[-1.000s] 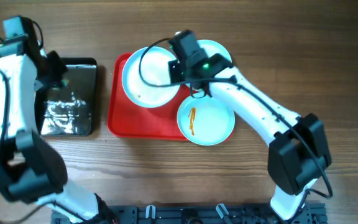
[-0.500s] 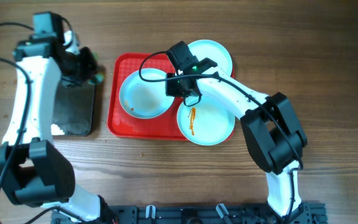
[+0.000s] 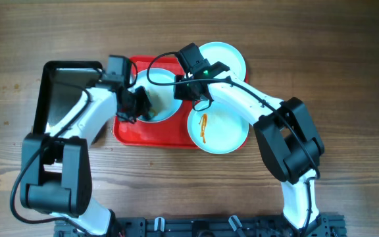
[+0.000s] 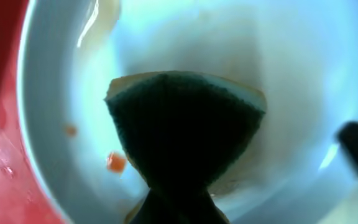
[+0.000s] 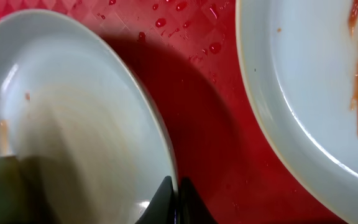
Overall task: Clean dirty plates on tray and stack at the side
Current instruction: 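Scrub the plate again with the sponge in the left gripper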
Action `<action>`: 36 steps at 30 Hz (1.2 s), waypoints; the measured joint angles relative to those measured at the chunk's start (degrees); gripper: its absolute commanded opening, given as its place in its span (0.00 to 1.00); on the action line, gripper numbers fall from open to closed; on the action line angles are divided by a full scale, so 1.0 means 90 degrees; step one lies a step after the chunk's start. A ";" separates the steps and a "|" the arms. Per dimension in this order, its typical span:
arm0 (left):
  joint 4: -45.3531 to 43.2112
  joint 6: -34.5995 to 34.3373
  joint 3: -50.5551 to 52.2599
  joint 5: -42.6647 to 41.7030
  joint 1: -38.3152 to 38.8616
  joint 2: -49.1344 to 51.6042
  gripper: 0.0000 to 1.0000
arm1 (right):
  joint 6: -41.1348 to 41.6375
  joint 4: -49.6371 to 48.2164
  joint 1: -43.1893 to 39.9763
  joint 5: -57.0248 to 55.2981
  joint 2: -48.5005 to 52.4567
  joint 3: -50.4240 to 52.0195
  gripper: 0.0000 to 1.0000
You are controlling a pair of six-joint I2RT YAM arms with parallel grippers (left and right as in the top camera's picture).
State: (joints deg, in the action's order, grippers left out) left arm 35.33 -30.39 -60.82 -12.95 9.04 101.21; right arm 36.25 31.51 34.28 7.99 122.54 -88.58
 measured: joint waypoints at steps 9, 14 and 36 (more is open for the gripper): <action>-0.0889 -0.0282 0.0583 0.0639 0.0039 -0.0051 0.04 | -0.0002 -0.0073 0.0000 0.0114 0.0007 0.0005 0.04; -0.1406 -0.0158 0.0702 0.1166 0.0078 -0.0075 0.04 | 0.0022 -0.0068 0.0000 0.0194 0.0092 0.0005 0.04; -0.1355 0.0039 0.0704 0.1433 0.0155 -0.0075 0.04 | -0.0780 -0.1069 -0.0279 0.0984 0.0578 0.0005 0.04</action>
State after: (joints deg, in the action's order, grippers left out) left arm 23.14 -30.04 -54.48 -0.05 10.44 100.53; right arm 29.23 21.89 31.77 16.84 127.74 -88.53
